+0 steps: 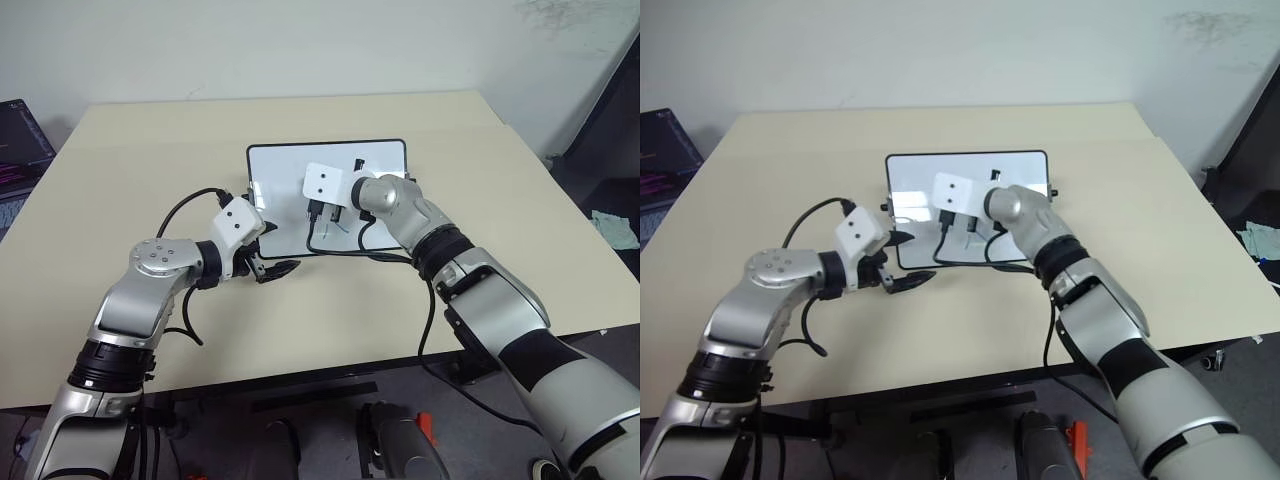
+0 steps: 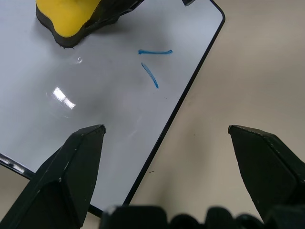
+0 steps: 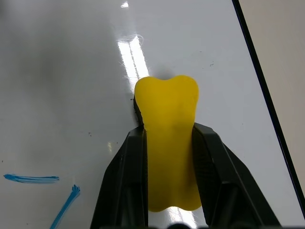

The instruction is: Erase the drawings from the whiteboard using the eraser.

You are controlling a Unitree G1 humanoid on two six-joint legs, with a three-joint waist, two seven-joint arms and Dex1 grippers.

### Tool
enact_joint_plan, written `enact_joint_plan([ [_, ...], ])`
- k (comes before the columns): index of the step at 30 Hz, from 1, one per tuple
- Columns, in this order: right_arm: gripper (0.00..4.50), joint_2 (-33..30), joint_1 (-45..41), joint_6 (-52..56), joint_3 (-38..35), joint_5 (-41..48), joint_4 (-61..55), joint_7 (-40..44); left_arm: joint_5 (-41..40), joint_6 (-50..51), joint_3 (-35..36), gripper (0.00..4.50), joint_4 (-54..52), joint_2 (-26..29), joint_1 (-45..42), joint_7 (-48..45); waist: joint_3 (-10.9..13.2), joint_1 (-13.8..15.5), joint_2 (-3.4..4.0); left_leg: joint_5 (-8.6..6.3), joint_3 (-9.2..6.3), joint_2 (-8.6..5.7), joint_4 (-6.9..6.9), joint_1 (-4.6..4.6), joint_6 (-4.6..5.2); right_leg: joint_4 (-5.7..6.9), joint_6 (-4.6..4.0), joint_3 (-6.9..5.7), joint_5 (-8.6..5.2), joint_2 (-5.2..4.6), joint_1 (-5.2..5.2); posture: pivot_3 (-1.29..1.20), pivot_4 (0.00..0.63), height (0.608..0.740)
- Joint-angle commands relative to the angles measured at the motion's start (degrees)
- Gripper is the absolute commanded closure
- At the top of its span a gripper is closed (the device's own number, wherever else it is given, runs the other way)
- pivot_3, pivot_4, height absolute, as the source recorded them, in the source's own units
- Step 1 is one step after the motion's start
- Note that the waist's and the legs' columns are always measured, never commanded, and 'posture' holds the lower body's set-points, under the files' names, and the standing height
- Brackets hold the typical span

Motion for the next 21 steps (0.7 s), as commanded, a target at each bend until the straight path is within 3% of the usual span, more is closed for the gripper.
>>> enact_joint_plan([
  [1,3.54,-2.49,0.54,-0.05,-0.69,-0.01,-0.84,0.21,-0.05,-0.66,0.86,0.0,-1.68,0.25,-0.71,-0.15,0.0,0.11,0.0,0.0,0.01,0.0,0.0,0.0,0.0,0.0,0.0,0.01,0.0,0.0,0.0,0.0,0.15,0.74],
  [10,3.54,-10.5,8.17,1.9,1.28,-2.29,-8.26,3.5,0.01,-0.81,0.96,0.0,-1.2,0.56,-0.95,-0.47,-0.02,2.76,-0.03,0.0,0.04,-0.01,0.12,0.0,0.0,-0.01,-0.01,0.01,-0.01,-0.03,0.08,0.0,0.15,0.74],
  [21,3.54,-16.78,13.34,5.79,0.43,-2.4,-15.91,6.15,0.33,-1.12,0.94,0.0,-0.4,0.84,-1.69,-1.35,-0.02,2.97,-0.03,-0.18,0.03,-0.02,0.48,0.01,-0.3,-0.05,-0.02,0.0,0.0,-0.13,0.22,0.0,0.15,0.74],
])
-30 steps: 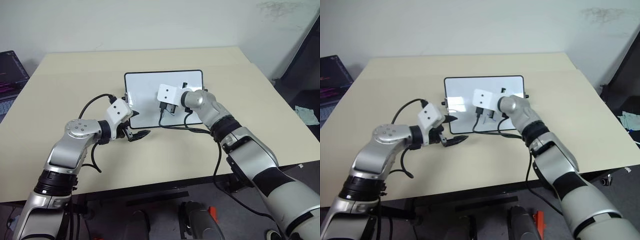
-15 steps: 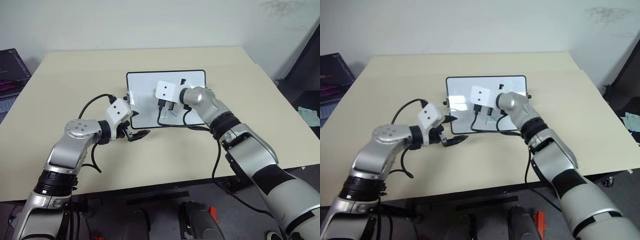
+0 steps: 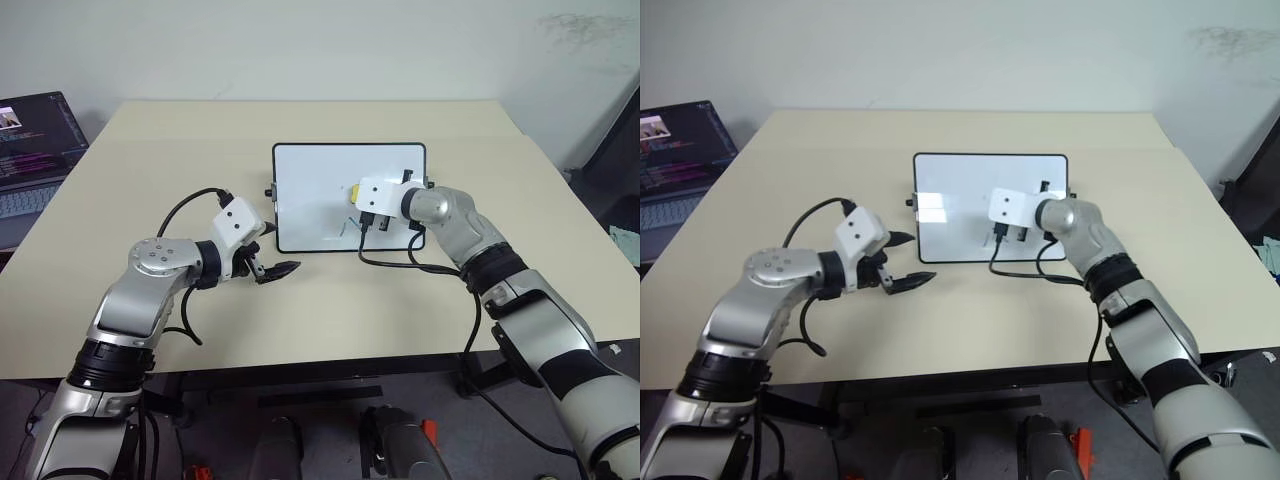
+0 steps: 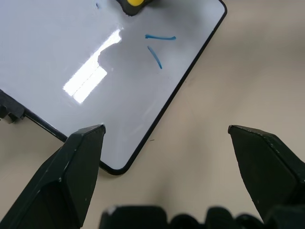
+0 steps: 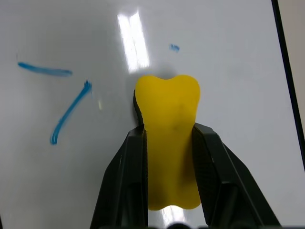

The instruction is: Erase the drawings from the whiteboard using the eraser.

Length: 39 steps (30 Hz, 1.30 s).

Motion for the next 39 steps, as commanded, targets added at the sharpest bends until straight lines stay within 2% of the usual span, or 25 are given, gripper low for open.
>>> enact_joint_plan([
  [1,3.54,-2.88,1.54,2.98,-0.54,-1.13,-0.26,1.05,0.33,-1.15,0.9,0.0,-0.32,0.64,-1.56,-0.28,0.0,0.0,0.0,-0.01,0.0,-0.01,0.0,0.0,-0.01,0.0,0.0,0.0,0.0,-0.01,0.0,0.0,0.15,0.74],
  [8,3.54,-2.35,0.89,4.07,-0.38,-0.93,-0.75,1.0,0.58,-1.71,0.54,0.0,0.69,0.24,-2.21,-0.39,0.0,-0.13,0.0,0.0,-0.01,-0.05,0.04,0.0,0.0,-0.02,0.0,0.01,0.0,-0.03,0.01,0.0,0.15,0.74],
  [21,3.54,8.28,-8.76,2.97,-0.67,-0.16,7.83,-5.18,0.42,-1.61,1.03,0.0,-0.1,0.31,-0.94,0.0,0.01,-2.85,0.01,0.12,-0.08,0.0,-0.02,0.11,0.2,0.0,-0.13,-0.03,0.09,0.03,-0.12,0.0,0.15,0.74],
  [30,3.54,13.52,-11.92,1.89,-0.43,-0.13,9.76,-6.95,0.45,-1.61,0.67,0.0,-0.17,-0.19,-0.9,0.27,0.01,-3.29,0.01,0.18,-0.02,0.02,-0.31,0.09,0.3,0.06,-0.1,0.0,0.11,0.09,-0.23,0.0,0.15,0.74],
  [39,3.54,14.5,-11.97,1.55,-0.84,0.1,9.7,-8.46,0.33,-1.17,0.71,0.0,-0.76,-0.24,-0.67,0.41,0.01,-2.93,0.01,0.19,-0.03,0.02,-0.74,-0.02,0.3,0.05,-0.03,0.01,0.03,0.14,-0.46,0.0,0.15,0.74],
])
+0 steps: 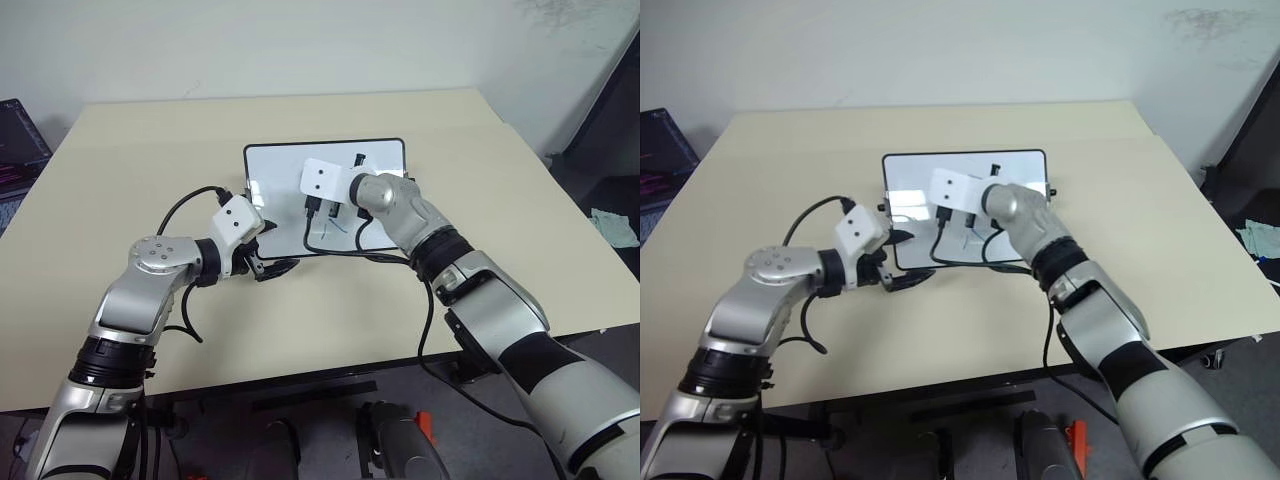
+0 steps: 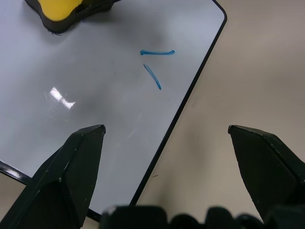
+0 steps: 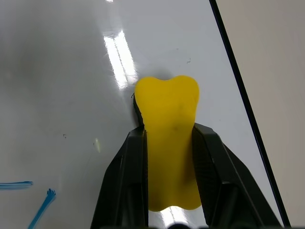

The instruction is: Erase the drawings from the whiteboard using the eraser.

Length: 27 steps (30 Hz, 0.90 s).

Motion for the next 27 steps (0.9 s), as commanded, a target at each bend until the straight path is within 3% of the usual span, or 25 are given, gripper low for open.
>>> enact_joint_plan([
  [1,3.54,-0.45,-1.11,-0.57,-0.39,0.01,-0.81,-0.08,-0.07,-0.25,0.74,0.0,-2.31,0.04,-0.02,0.3,0.0,0.04,0.0,0.0,0.0,0.0,0.0,0.0,0.0,0.0,0.0,0.0,0.0,0.0,0.0,0.0,0.15,0.74],
  [11,3.54,-5.14,1.45,-0.34,4.9,-5.69,-1.22,1.81,-0.08,-0.11,0.56,0.0,-2.29,-0.17,-0.37,0.28,0.0,1.27,0.0,0.0,-0.01,-0.01,0.01,0.02,0.0,0.01,-0.02,0.0,-0.01,0.0,0.0,0.0,0.15,0.74],
  [27,3.67,-10.3,1.87,1.88,5.46,-8.12,-1.64,0.75,-0.03,-0.49,0.5,0.0,-1.73,-0.08,-0.87,-0.19,-0.01,2.98,-0.01,0.01,0.03,-0.01,0.33,0.02,0.01,0.02,-0.02,-0.01,-0.01,-0.05,0.18,0.0,0.15,0.74],
])
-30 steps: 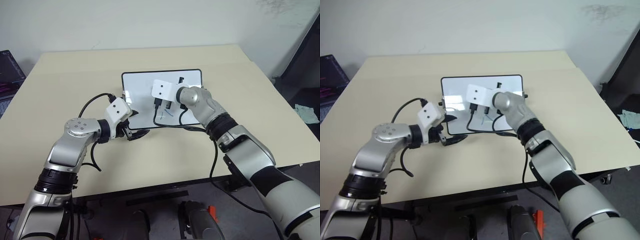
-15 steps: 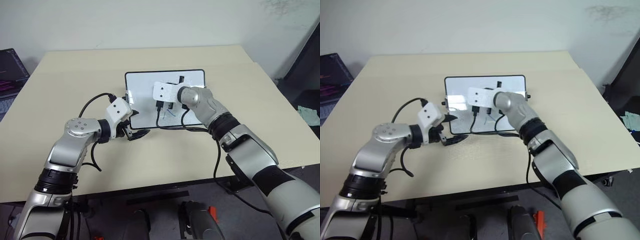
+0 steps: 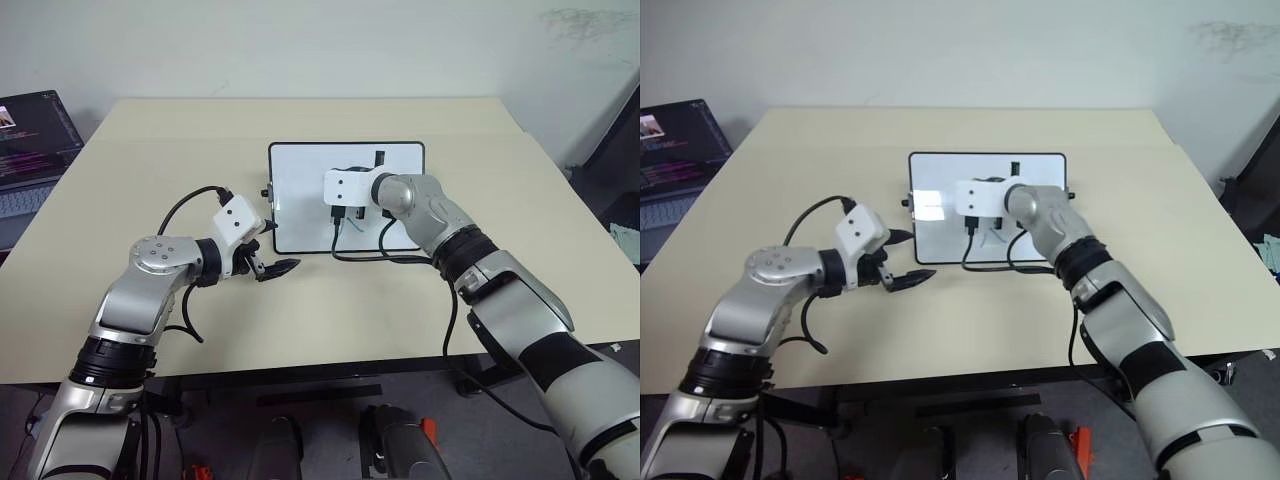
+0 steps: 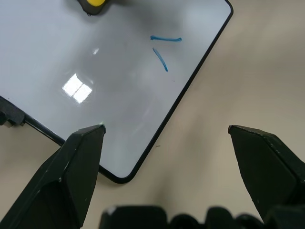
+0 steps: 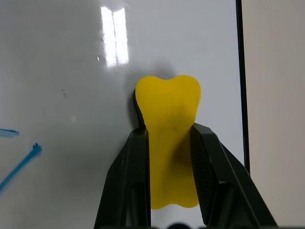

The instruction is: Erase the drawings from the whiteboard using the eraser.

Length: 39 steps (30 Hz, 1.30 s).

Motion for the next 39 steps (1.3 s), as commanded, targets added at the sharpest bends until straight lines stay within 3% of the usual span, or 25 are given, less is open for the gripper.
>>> enact_joint_plan([
  [1,3.67,-2.51,-0.18,2.29,-0.33,-1.53,2.26,-0.56,0.0,-0.65,0.47,0.0,-1.44,0.01,-0.92,-0.14,0.0,0.0,0.0,0.0,0.0,0.0,0.05,0.0,0.0,0.0,0.0,0.0,0.0,0.0,0.02,0.0,0.15,0.74],
  [12,3.67,-4.36,0.61,1.97,0.21,-2.09,1.96,-0.25,0.11,-0.74,0.44,0.0,-1.04,0.03,-1.14,-0.22,0.0,-0.02,0.0,0.0,-0.01,0.0,0.3,0.0,0.0,0.0,0.0,-0.01,0.0,-0.02,0.14,0.0,0.15,0.74],
  [18,3.67,-1.94,1.67,2.28,0.73,-2.32,-1.18,1.19,0.17,-0.79,0.43,0.0,-0.98,0.01,-1.16,-0.17,0.0,-0.15,0.0,0.0,-0.02,0.0,0.31,0.0,0.0,0.0,0.0,-0.01,0.01,-0.02,0.14,0.0,0.15,0.74],
  [23,3.67,-1.63,3.94,4.2,-2.72,2.31,-5.97,5.77,-0.01,-0.58,0.8,0.0,-1.26,0.24,-1.04,-0.12,0.0,-0.3,0.0,0.0,-0.02,0.02,0.31,0.03,0.0,0.02,0.01,-0.01,0.01,0.0,0.14,0.0,0.15,0.74],
  [31,3.68,-11.44,13.5,15.09,-10.74,9.37,-31.1,18.79,-0.49,-0.49,2.54,0.0,-1.24,1.77,-1.12,-0.13,0.02,0.38,0.01,-0.01,-0.01,0.01,0.27,-0.17,-0.01,0.02,0.07,-0.01,-0.01,0.02,0.02,0.0,0.15,0.74],
  [39,3.7,-16.73,21.44,15.34,-13.29,12.08,-37.62,19.97,-0.16,-1.38,2.55,0.0,0.5,2.92,-2.51,-0.85,0.02,0.3,0.0,-0.05,0.09,0.01,0.24,-0.15,-0.07,0.01,0.09,0.04,-0.05,0.02,-0.05,0.0,0.15,0.74],
])
